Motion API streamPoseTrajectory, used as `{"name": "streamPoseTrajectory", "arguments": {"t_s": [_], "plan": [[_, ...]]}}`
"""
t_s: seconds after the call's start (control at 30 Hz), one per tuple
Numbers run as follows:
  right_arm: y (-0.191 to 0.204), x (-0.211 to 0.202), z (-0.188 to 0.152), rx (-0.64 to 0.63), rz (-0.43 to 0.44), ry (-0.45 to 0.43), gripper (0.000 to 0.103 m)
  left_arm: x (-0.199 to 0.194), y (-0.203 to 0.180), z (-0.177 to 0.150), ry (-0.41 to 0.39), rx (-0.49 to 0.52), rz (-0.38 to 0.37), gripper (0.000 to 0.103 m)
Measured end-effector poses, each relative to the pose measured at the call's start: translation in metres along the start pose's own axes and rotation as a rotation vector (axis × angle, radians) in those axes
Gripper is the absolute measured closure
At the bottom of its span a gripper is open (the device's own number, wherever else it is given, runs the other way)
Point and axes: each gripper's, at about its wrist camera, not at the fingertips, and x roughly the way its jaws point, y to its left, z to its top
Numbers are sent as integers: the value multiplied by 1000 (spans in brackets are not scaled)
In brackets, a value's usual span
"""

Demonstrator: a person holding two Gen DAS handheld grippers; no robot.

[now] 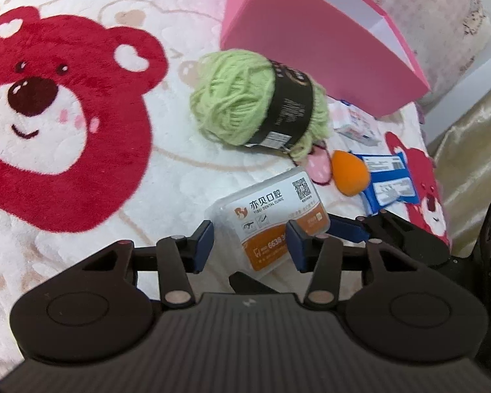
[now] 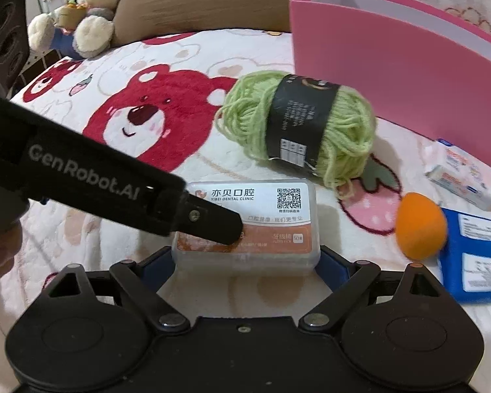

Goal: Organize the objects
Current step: 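Close the right tool on the dental-floss box, then lift the floss box with the right tool and carry it into the pink box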

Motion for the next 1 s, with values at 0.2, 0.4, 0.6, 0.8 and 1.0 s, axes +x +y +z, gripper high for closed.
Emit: {"name": "streamPoseTrajectory", "arguments": {"t_s": [0.2,0.4,0.6,0.8,1.0], "plan": [[3,-27,-2,16,-38,12,9,-16,-19,-6,0,53,-36,58],[2,-57,4,83,-31,-11,9,-42,-43,-1,-8,144,-38,58],[3,-84,30,70,-41,-41,9,-73,-66,15,-71,214,-28,57],[6,-116,61,11,-78,-117,9,-105,-89,43,-105,240,-35,57],[-2,-148,88,-4,-90,-178,9,-131,-124,61,-162,310,-5,57]]}}
